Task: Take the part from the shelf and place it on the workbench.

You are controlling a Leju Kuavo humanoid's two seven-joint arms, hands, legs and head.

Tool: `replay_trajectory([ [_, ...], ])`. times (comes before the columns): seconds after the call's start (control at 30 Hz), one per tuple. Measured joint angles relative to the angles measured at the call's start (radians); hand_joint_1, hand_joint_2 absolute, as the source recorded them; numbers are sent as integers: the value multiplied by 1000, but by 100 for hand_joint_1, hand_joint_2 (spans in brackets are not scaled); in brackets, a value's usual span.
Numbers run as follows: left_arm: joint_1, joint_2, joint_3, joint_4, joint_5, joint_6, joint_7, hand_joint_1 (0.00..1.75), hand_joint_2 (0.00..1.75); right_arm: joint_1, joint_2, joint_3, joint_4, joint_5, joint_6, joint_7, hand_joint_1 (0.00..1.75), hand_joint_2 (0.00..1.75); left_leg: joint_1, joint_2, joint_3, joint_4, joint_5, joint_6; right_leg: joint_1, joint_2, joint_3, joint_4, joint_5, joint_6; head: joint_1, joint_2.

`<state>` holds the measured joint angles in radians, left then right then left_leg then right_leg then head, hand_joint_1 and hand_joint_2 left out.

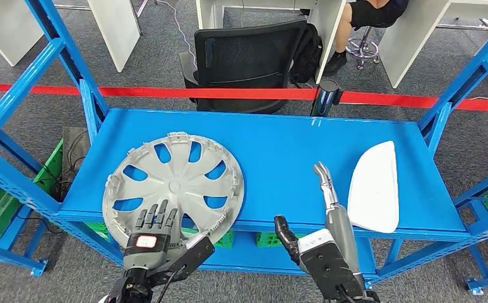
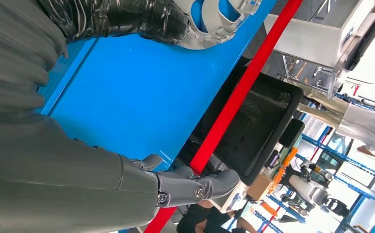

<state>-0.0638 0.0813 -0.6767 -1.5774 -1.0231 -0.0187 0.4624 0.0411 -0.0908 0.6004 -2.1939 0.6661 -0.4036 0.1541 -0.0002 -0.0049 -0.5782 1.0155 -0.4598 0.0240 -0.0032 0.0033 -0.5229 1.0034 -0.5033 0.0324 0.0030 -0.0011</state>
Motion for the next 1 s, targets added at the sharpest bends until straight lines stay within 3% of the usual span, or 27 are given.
replay_trajectory([
  [0.97, -10, -2, -10, -3, -61, -68, 10, 0, 175, -16, 0, 0, -2, 9, 26, 16, 0, 175, 0, 0, 0, 0, 0, 0, 0, 0, 0, 0, 0, 0, 0, 0],
  [1.0, -11, -2, -11, -3, -67, -72, 11, 7, 175, -16, 0, 0, -2, 9, 27, 16, 0, 175, 0, 0, 0, 0, 0, 0, 0, 0, 0, 0, 0, 0, 0, 0],
])
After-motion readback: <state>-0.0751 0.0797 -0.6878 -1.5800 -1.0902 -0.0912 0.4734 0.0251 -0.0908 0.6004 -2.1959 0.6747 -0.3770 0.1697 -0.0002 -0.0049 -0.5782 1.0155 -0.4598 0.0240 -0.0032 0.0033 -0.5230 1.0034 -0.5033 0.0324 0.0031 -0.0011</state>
